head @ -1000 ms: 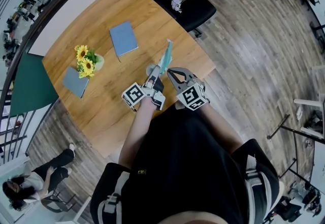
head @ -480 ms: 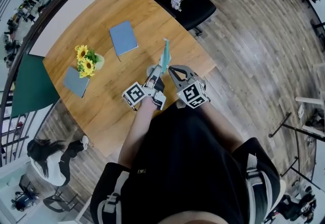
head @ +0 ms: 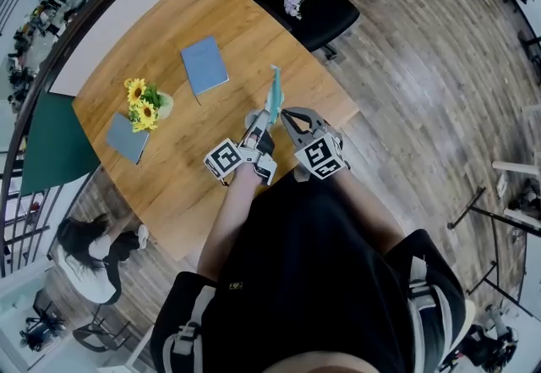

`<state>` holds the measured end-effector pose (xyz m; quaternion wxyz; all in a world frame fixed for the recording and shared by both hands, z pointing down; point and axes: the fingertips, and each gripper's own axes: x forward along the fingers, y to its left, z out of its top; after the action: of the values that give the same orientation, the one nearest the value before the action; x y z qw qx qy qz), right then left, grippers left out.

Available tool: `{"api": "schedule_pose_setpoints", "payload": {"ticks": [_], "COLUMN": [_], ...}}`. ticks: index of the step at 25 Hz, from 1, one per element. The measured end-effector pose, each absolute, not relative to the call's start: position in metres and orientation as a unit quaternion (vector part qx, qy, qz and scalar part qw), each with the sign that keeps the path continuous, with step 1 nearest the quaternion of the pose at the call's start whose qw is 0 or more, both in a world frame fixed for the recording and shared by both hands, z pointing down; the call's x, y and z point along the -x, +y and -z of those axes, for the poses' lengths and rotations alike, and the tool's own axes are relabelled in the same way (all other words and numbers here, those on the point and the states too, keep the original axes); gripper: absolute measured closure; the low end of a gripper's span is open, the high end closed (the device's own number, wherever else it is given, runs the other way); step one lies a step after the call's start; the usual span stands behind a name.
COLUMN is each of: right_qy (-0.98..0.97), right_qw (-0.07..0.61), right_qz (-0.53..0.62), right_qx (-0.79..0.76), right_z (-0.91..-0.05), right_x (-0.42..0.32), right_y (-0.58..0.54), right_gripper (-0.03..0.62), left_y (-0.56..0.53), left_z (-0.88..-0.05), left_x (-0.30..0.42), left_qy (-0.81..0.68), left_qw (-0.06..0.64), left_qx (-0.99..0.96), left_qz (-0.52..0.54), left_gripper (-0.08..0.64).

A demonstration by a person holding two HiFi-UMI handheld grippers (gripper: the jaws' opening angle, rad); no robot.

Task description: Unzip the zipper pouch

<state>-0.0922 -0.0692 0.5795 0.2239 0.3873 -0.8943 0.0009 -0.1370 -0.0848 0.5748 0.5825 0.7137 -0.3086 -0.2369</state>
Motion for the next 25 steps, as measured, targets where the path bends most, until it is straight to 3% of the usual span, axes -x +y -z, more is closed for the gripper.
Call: {"api": "schedule_pose_setpoints", "payload": {"ticks": [25], "right_qy": [-0.904], "right_qw": [0.195], "right_qz": [-0.014], "right_qx": [-0.380], "right_z": [-0.570], "right_x": [0.033], "right_y": [-0.085], "right_gripper": [0.584], "left_y": [-0.084], "left_z": [-0.564], "left_x": [0.085], "left_qy": [-0.344], "left_qw": [0.565], "left_qx": [-0.714], "left_qz": [0.228], "left_gripper": [0.548]}}
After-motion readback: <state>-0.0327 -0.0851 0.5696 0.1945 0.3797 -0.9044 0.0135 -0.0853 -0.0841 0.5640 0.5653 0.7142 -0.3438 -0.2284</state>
